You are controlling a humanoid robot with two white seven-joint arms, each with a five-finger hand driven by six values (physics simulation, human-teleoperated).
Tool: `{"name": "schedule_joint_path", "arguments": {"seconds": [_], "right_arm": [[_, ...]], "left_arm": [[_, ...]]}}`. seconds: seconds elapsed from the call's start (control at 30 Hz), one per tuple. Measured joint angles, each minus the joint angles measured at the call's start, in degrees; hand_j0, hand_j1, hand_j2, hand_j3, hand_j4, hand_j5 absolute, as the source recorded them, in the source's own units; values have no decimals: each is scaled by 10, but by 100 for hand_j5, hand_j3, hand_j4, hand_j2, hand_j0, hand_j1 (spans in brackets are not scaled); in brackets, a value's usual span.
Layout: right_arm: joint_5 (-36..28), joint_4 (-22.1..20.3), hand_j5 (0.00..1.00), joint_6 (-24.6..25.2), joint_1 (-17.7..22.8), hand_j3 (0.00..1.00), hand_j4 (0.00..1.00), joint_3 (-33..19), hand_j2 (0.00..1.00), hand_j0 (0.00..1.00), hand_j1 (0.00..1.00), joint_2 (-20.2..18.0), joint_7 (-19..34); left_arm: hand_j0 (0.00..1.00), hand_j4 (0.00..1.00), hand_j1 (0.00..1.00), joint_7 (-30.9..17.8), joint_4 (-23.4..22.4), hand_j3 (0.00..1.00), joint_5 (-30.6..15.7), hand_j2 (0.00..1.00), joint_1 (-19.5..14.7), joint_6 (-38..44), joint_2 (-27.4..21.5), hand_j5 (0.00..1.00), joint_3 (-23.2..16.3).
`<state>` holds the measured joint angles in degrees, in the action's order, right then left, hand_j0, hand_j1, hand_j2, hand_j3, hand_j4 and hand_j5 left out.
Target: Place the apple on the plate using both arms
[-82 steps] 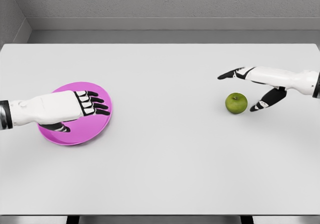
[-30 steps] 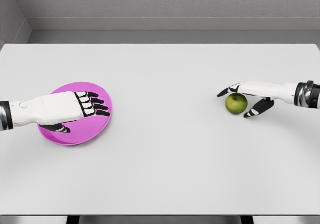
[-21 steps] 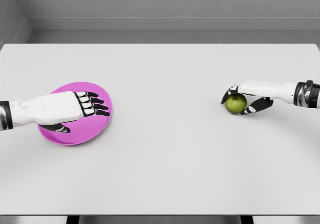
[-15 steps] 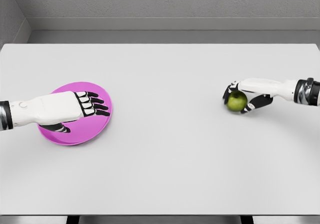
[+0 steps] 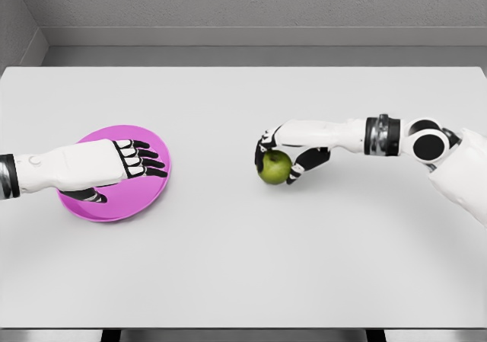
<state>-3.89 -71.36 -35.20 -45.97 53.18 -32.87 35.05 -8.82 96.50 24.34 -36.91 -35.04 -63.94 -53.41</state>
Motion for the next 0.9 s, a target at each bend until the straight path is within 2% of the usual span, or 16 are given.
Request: {"name": "schedule_joint_path", "arguments": {"seconds": [0.03, 0.07, 0.13, 0.37, 0.43, 0.5, 0.57, 0.63, 0.67, 0.8, 0.9], "right_arm": [[0, 1, 49, 0, -3, 49, 49, 0, 49, 49, 49, 3, 0], [0, 1, 56, 0, -4, 56, 56, 0, 56, 56, 56, 6, 0], [1, 3, 100, 0, -3, 100, 100, -3, 100, 100, 100, 9, 0], [2, 7, 100, 0, 2, 100, 100, -24, 100, 100, 100, 11, 0], [1, 19, 100, 0, 15, 100, 100, -53, 100, 100, 100, 10, 0], [0, 39, 100, 0, 38, 100, 100, -102, 100, 100, 100, 5, 0], [0, 60, 100, 0, 67, 100, 100, -178, 100, 100, 100, -1, 0], [0, 71, 100, 0, 78, 100, 100, -243, 100, 100, 100, -5, 0], [0, 74, 100, 0, 79, 100, 100, -264, 100, 100, 100, -9, 0], [1, 79, 100, 1, 99, 100, 100, -326, 100, 100, 100, -34, 0], [1, 80, 100, 1, 108, 100, 100, -342, 100, 100, 100, -43, 0]], "left_arm": [[100, 100, 100, 0, 0, 100, 0, 100, 0, 0, 0, 100, 0], [100, 100, 100, 0, 0, 100, 0, 100, 0, 0, 0, 100, 0], [100, 100, 100, 0, 0, 100, 0, 100, 0, 0, 0, 100, 0], [100, 100, 100, 0, 0, 100, 0, 100, 0, 0, 0, 100, 0], [100, 100, 100, 0, -2, 100, 0, 100, -4, 0, 0, 100, 1], [100, 100, 100, -12, -3, 100, -1, 100, -12, 0, 28, 100, -2], [100, 100, 100, -35, -2, 100, -3, 100, -29, 0, 61, 100, -4], [100, 100, 100, -48, -4, 100, -4, 100, -60, 0, 94, 100, -4], [100, 100, 100, -53, -7, 100, -4, 100, -62, 0, 113, 100, -5], [100, 100, 100, -86, -22, 100, -3, 100, -85, 0, 164, 100, -5], [100, 100, 100, -97, -67, 100, -2, 100, -103, 0, 208, 100, -6]]}}
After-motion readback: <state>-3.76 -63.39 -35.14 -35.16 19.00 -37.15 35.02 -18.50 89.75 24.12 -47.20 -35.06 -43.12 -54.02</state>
